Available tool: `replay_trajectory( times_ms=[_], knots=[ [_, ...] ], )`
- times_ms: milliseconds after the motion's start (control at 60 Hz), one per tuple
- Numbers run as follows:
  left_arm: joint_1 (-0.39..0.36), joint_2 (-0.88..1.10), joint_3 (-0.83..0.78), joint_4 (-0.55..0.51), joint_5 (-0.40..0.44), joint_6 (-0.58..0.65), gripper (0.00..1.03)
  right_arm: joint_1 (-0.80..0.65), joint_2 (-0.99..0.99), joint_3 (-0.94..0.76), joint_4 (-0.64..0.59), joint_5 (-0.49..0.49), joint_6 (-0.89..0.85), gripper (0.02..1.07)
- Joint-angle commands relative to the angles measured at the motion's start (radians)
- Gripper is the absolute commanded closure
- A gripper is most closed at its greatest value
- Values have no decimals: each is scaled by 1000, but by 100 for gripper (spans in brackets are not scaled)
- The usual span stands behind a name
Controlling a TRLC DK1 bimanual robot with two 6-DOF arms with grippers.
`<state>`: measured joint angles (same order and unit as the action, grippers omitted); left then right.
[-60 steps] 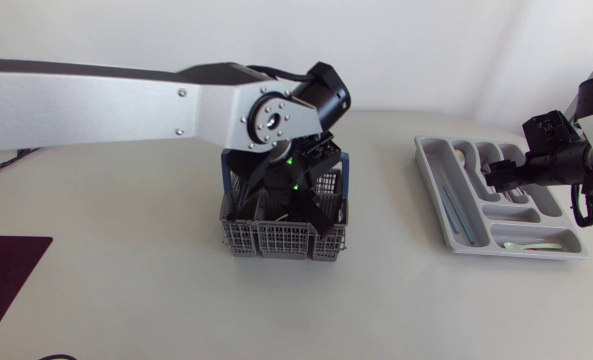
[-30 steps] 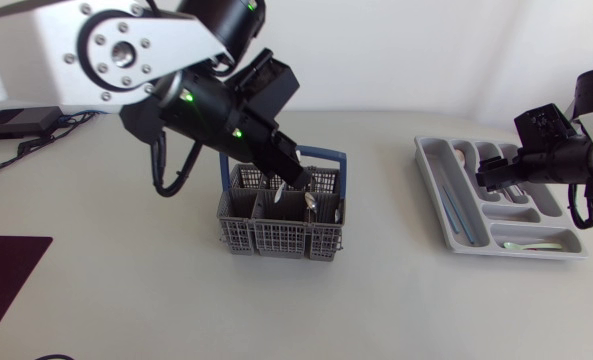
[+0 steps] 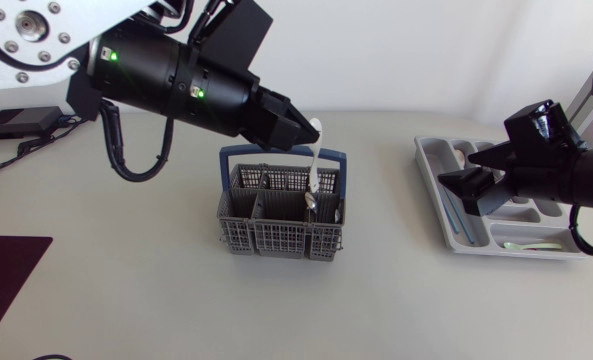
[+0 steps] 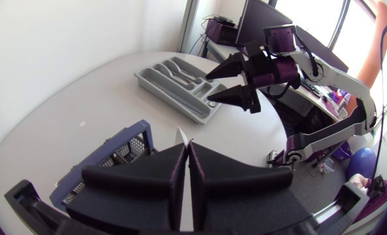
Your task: Sort the cutlery from the basket into the organizer compartments.
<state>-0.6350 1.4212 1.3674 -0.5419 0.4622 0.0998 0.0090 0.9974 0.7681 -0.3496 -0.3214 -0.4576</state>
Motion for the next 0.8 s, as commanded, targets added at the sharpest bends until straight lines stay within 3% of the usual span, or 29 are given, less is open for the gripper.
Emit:
replay_trajectory(
  times_ms=[0, 300, 583, 783],
  knots=[
    [8, 28, -21, 20, 49, -38, 100, 36, -29, -27, -28, -34, -13, 24],
    [15, 147, 32, 13, 248, -40, 100, 163, -74, -18, -100, -208, 23, 25],
    [21, 196, 82, -7, 365, -29, 100, 227, -65, -13, -115, -318, 34, 25],
    [18, 222, 108, -27, 415, -32, 100, 247, -51, -4, -109, -373, 50, 35]
  ],
)
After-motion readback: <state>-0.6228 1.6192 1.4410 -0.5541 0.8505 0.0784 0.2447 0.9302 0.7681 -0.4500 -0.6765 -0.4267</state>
